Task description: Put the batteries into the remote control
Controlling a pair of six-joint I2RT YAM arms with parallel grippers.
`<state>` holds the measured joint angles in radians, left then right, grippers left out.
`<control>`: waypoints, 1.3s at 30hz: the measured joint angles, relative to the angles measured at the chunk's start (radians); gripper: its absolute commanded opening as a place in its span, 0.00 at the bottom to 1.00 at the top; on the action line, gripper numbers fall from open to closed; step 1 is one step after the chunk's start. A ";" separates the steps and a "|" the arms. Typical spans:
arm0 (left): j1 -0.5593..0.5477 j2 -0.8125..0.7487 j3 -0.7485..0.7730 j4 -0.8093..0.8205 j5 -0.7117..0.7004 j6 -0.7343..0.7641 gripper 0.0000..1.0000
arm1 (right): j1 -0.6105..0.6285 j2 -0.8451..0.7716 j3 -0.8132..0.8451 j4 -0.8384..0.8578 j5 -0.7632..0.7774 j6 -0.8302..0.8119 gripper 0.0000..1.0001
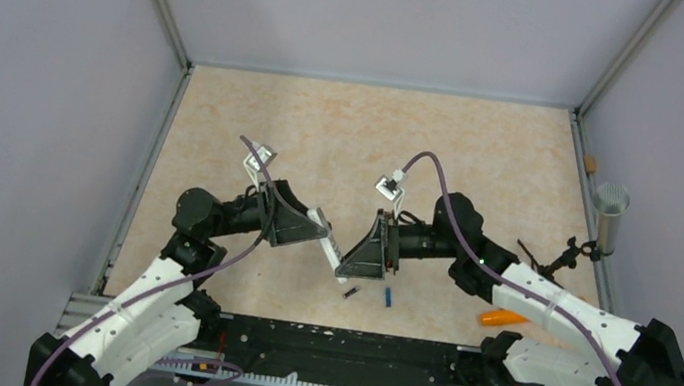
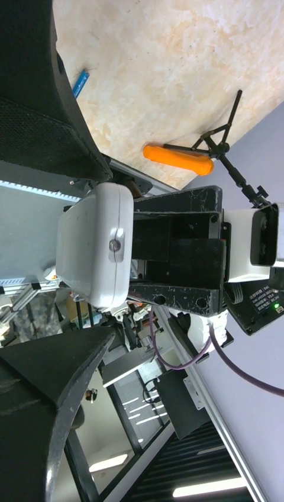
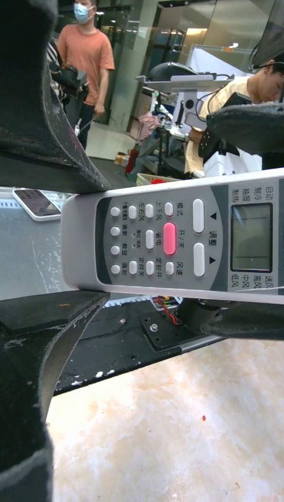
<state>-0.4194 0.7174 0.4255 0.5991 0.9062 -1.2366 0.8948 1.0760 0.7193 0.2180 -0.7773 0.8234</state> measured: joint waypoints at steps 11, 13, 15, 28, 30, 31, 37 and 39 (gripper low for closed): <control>0.002 -0.002 -0.002 -0.007 0.013 -0.003 0.38 | 0.006 -0.002 -0.005 -0.005 0.023 -0.020 0.00; 0.002 -0.002 -0.002 -0.006 0.013 0.003 0.29 | 0.008 -0.002 -0.005 -0.010 0.027 -0.021 0.00; 0.003 -0.002 -0.005 -0.007 0.012 0.003 0.05 | 0.008 -0.002 -0.005 -0.014 0.031 -0.023 0.00; 0.003 -0.049 -0.001 -0.167 -0.077 0.070 0.00 | 0.028 -0.026 0.101 -0.338 0.211 -0.164 0.84; 0.003 -0.054 0.013 -0.237 -0.105 0.094 0.00 | 0.050 -0.027 0.148 -0.421 0.289 -0.206 0.84; 0.003 -0.055 0.024 -0.281 -0.123 0.111 0.00 | 0.064 -0.027 0.170 -0.456 0.328 -0.227 0.84; 0.003 -0.056 0.071 -0.469 -0.219 0.176 0.00 | 0.121 -0.018 0.246 -0.569 0.477 -0.302 0.79; 0.003 -0.055 0.076 -0.512 -0.241 0.189 0.00 | 0.143 0.007 0.267 -0.596 0.528 -0.322 0.78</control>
<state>-0.4164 0.6624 0.5018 0.0872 0.6655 -1.0473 1.0378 1.0828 0.9863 -0.3782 -0.2497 0.5011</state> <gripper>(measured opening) 0.580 0.798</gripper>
